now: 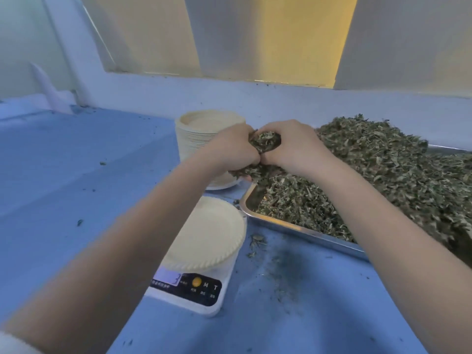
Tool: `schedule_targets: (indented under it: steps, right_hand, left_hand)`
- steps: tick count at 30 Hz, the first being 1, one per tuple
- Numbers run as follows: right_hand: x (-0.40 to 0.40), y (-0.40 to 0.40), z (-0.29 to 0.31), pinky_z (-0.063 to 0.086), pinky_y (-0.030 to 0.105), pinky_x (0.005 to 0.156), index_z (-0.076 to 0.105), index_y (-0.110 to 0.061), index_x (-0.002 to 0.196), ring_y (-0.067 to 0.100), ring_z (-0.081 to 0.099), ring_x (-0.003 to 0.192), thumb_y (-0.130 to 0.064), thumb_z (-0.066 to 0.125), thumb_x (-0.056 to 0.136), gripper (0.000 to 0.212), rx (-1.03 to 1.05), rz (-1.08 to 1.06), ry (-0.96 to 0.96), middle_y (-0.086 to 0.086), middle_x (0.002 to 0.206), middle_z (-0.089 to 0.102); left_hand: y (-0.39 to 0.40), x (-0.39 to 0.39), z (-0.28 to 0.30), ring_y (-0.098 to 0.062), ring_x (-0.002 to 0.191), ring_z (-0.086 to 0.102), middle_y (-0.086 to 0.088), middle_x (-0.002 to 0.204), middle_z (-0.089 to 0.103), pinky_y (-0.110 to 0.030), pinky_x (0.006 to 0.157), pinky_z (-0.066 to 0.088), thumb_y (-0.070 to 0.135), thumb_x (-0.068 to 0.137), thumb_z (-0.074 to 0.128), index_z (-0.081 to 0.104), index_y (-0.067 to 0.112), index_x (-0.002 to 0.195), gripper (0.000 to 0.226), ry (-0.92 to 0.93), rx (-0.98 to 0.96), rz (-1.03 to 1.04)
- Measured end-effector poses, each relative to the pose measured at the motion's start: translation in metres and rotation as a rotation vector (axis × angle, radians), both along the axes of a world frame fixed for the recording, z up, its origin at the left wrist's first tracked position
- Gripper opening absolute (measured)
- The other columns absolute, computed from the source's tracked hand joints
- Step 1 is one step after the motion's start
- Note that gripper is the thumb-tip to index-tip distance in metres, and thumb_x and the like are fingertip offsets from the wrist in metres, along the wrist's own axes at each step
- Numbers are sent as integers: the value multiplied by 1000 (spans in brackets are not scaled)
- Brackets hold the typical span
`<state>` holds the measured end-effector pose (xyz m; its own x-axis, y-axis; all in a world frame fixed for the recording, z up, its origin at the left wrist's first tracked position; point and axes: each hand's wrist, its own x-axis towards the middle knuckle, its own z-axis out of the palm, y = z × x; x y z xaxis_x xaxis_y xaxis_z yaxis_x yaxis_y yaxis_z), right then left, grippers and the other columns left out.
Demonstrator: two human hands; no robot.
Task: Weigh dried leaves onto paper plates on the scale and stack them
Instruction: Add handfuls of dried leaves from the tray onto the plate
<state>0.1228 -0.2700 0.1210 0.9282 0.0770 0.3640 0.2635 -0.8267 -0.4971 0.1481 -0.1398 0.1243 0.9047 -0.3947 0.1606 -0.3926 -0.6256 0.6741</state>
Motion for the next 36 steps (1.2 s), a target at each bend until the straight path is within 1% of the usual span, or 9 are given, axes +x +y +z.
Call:
schedule_targets:
  steps: [3,6,9,11,13,17,20,27,36]
  right_hand:
    - [-3,40,-12,33,-1,48,65,-26,117,1,49,65,-11,73,73,47,8,109,52,-7,88,57]
    - [-5,67,-28,36,4,42,67,-22,111,-9,52,50,-9,73,74,40,30,246,173,-7,82,63]
    - [-6,72,-36,55,22,58,59,-32,121,-4,56,44,-26,79,73,52,-95,291,370,-1,109,62]
    - [-7,67,-34,59,29,66,53,-41,126,6,67,61,-39,80,70,62,-114,284,491,-2,117,56]
    - [-8,64,-29,59,26,61,54,-47,122,13,69,79,-46,79,69,59,-45,260,496,-3,117,57]
    - [-4,65,-26,48,14,45,60,-46,110,-6,62,59,-45,76,74,39,45,238,372,-1,112,61]
    - [-1,69,-28,48,13,45,64,-41,107,1,64,74,-42,74,76,33,79,245,349,-3,108,63]
    - [6,79,-35,58,24,61,66,-27,111,13,69,83,-36,71,81,32,85,247,330,-7,99,65]
    - [8,97,-44,49,14,45,67,-25,95,1,66,62,-28,68,84,12,117,254,272,-7,89,71]
  left_hand:
    - [42,-13,-11,-23,61,64,-11,80,63,-27,53,56,-7,78,51,61,9,93,24,112,-21,43]
    - [76,-21,-26,-31,73,67,-18,91,65,-41,69,57,-4,78,55,59,7,97,23,242,61,95]
    - [98,-26,-36,-20,94,59,-2,122,50,-26,61,56,12,79,70,46,20,131,58,382,185,74]
    - [108,-28,-37,-17,112,48,4,141,33,-25,69,56,20,78,74,27,27,146,83,400,253,34]
    - [113,-29,-33,-18,117,46,7,152,23,-29,77,56,21,79,74,21,29,148,88,367,253,25]
    - [113,-28,-27,-16,107,53,4,147,32,-29,78,56,21,81,71,38,25,141,69,263,207,26]
    - [110,-23,-28,-11,83,58,0,136,45,-26,73,56,22,84,68,50,16,132,52,166,181,26]
    - [115,-16,-38,-19,101,60,-5,118,59,-33,76,57,16,83,66,59,10,118,36,157,133,53]
    - [123,-20,-44,-25,97,64,-6,110,64,-39,83,56,11,83,64,67,9,101,18,157,71,101]
